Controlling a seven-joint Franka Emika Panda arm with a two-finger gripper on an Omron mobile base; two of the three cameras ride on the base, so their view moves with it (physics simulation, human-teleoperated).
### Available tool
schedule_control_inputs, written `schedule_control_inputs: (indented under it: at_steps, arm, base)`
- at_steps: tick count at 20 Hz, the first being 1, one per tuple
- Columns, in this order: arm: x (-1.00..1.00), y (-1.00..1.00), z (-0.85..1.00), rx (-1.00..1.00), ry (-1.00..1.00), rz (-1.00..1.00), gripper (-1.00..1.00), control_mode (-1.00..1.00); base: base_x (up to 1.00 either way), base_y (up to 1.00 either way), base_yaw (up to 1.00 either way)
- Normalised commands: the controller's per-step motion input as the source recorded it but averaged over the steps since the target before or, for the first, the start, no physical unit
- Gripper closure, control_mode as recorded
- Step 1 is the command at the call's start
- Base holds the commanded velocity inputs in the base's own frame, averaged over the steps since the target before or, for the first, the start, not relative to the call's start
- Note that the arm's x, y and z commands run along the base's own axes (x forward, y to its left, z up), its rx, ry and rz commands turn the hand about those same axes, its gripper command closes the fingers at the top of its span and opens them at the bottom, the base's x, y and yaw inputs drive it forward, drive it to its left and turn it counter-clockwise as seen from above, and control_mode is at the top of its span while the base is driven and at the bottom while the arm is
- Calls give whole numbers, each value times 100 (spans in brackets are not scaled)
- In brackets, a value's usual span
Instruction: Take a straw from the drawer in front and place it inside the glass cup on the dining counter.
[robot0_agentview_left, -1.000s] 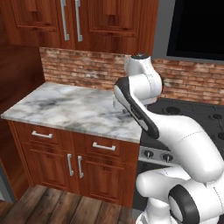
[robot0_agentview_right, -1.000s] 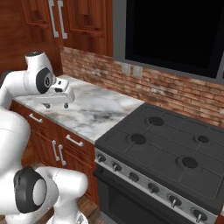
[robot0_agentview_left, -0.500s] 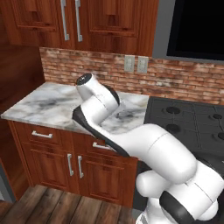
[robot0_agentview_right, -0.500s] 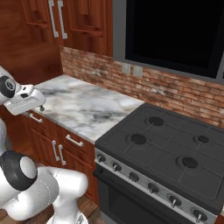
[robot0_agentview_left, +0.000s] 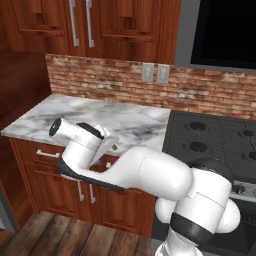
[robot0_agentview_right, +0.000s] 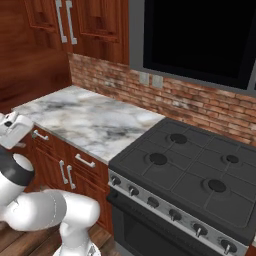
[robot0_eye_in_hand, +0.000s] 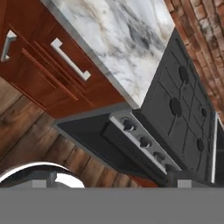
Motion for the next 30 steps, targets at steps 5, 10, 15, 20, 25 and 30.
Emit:
schedule_control_inputs:
  at_steps: [5,10,15,20,25,30]
  arm:
    - [0,3,-54,-17,0,0,-100,-100]
    - [12,0,-52,-13,0,0,-100,-100]
    - [20,0,-47,-11,0,0,-100,-100]
    - [21,0,-43,-11,0,0,-100,-100]
    - [20,0,-32,-11,0,0,-100,-100]
    - [30,0,-28,-12,0,0,-100,-100]
  base:
    - [0,0,0]
    - [0,0,0]
    - [0,0,0]
    - [0,0,0]
    - [0,0,0]
    - [0,0,0]
